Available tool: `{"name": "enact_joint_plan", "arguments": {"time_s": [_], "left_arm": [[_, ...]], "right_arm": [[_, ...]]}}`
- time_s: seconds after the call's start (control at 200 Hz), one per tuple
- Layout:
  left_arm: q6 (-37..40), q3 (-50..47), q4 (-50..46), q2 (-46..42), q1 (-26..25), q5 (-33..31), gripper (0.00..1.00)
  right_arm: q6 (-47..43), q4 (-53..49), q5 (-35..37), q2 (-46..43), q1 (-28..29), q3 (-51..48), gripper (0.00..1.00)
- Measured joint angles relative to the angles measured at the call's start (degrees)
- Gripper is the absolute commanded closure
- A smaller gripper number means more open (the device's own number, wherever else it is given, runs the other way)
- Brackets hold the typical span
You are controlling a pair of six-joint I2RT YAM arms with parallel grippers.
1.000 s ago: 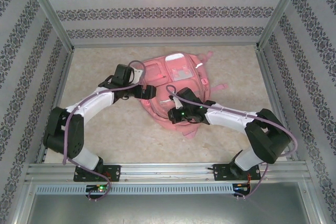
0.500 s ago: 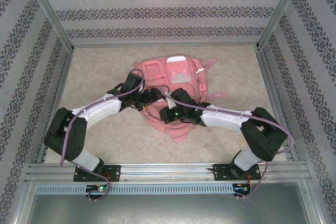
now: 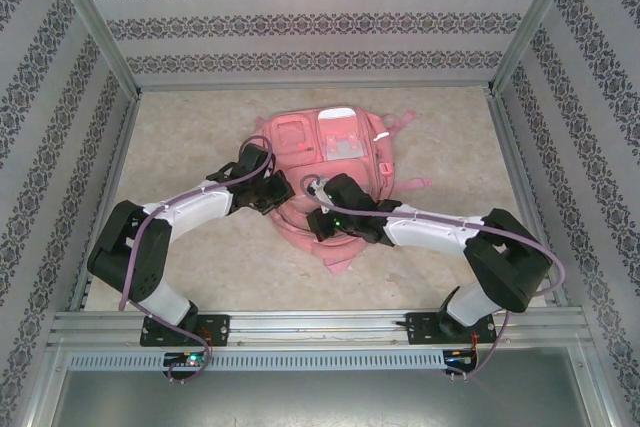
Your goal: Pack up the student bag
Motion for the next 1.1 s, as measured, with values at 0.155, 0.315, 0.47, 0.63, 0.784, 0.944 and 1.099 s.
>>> {"name": "enact_joint_plan", "arguments": {"time_s": [0.155,0.315,0.47,0.63,0.784,0.944,1.099], "left_arm": [[8.4,0.0,-0.7,-1.9,3.7,2.5,1.00],[22.1,1.9,-3.5,-2.2,6.0,3.5,1.00],[33.2,4.7,-8.6,-0.7,8.4,5.7,1.00],[42.3,12.5,-14.1,6.7,12.8,9.9,0.83],[43.5,24.5,-18.5,16.4,15.7,11.9,0.15],[35.3,20.7,-15.3,13.1,15.7,12.2,0.01],[26.0,9.0,-13.4,0.3,15.7,9.2,0.00]], "right_arm": [[-6.7,-4.0,5.3,-2.3,-4.0,-0.1,0.97],[-1.2,-3.8,3.7,-5.0,-14.0,-3.2,0.98],[3.3,-0.1,1.7,-6.0,-19.3,-6.3,1.00],[2.4,0.5,-1.0,-5.8,-16.2,-6.3,1.00],[2.2,3.8,-1.8,-4.0,-8.0,-6.1,1.00],[3.5,5.7,-2.9,1.6,-2.2,-2.8,1.00],[4.0,6.6,-3.7,5.5,0.1,0.2,1.00]]}}
